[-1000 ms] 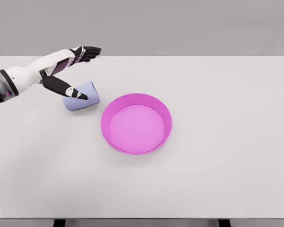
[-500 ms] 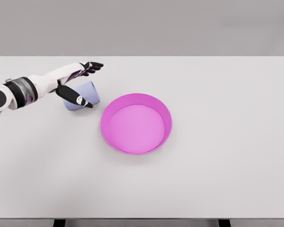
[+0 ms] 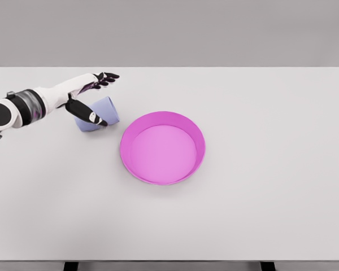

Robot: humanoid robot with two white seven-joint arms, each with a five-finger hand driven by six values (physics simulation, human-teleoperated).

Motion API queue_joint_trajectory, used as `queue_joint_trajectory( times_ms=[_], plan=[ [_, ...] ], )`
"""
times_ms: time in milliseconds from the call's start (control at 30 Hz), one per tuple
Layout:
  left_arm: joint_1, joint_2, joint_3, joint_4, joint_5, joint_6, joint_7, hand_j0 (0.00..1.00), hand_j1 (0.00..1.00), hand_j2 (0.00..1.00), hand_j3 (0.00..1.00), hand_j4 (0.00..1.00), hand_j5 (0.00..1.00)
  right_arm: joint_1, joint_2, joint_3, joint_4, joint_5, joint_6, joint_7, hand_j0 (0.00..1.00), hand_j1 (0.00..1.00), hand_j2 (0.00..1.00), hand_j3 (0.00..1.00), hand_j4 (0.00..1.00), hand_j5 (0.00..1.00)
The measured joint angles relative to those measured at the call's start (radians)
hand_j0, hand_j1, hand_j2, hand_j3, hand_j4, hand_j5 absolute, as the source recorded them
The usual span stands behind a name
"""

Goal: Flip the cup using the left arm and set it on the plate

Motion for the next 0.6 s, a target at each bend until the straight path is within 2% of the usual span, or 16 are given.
queue_joint_trajectory(
  times_ms=[267,600],
  plan=[
    [-0.034,-0.036,-0.011,0.113,-0.001,0.001,-0.005,1.0,1.0,1.0,1.0,1.0,1.0,0.0,0.0,0.0,0.0,0.0,0.0,0.0,1.0,1.0,1.0,1.0,1.0,1.0],
    [-0.051,-0.076,-0.059,0.163,-0.001,0.046,-0.003,1.0,1.0,1.0,1.0,1.0,1.0,0.0,0.0,0.0,0.0,0.0,0.0,0.0,1.0,1.0,1.0,1.0,1.0,1.0]
  ],
)
